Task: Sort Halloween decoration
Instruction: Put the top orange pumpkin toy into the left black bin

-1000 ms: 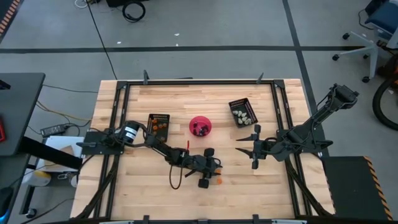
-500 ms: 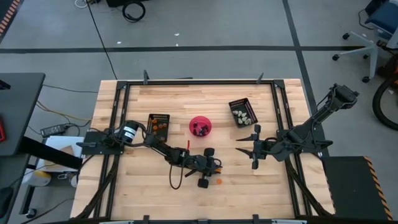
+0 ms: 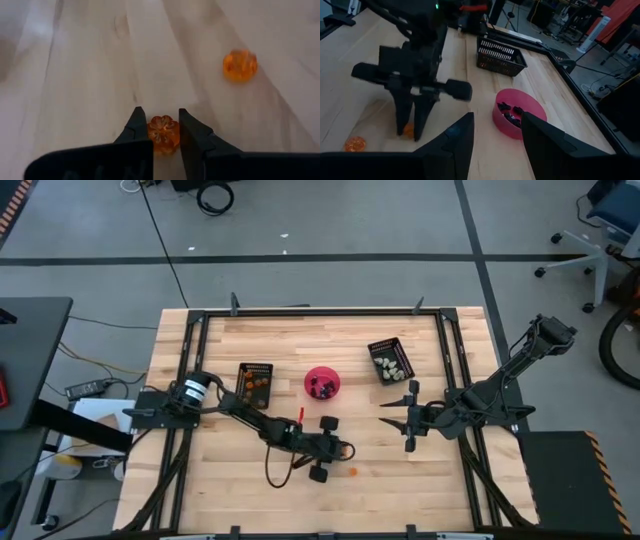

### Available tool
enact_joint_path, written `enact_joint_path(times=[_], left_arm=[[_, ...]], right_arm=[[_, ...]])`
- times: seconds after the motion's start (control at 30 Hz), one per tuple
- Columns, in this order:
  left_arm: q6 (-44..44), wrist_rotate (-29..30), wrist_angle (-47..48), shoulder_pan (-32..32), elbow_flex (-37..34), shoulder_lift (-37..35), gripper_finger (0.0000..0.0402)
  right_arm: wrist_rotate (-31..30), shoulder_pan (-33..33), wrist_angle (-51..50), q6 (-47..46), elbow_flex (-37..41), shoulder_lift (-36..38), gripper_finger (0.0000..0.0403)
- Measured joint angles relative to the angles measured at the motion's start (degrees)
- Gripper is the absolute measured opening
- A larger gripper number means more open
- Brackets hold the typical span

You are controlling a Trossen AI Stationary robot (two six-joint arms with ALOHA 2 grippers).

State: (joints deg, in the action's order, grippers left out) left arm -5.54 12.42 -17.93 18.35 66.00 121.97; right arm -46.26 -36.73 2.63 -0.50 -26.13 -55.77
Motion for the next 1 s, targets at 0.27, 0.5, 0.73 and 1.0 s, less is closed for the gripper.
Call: enact_joint_path(times=[0.27,0.5,0.73,1.0], left_arm=[[2.38,4.96,14.66,2.00,-0.09,-5.31,0.0037],[6.04,6.06,26.08,2.53,-0.18,-10.46,0.0033],[6.25,5.93,27.16,2.47,0.00,-12.09,0.0016],[7.65,5.88,30.12,2.07,0.04,-12.11,0.0015]], right_arm=[[0.00,-0.07,-0.15,-0.38,0.00,0.00,0.0167],[0.00,-0.07,-0.20,-0.42,0.00,0.00,0.0167],[0.00,-0.07,-0.23,-0.45,0.00,0.00,0.0167],[0.08,-0.07,-0.29,-0.60,0.00,0.00,0.0167]])
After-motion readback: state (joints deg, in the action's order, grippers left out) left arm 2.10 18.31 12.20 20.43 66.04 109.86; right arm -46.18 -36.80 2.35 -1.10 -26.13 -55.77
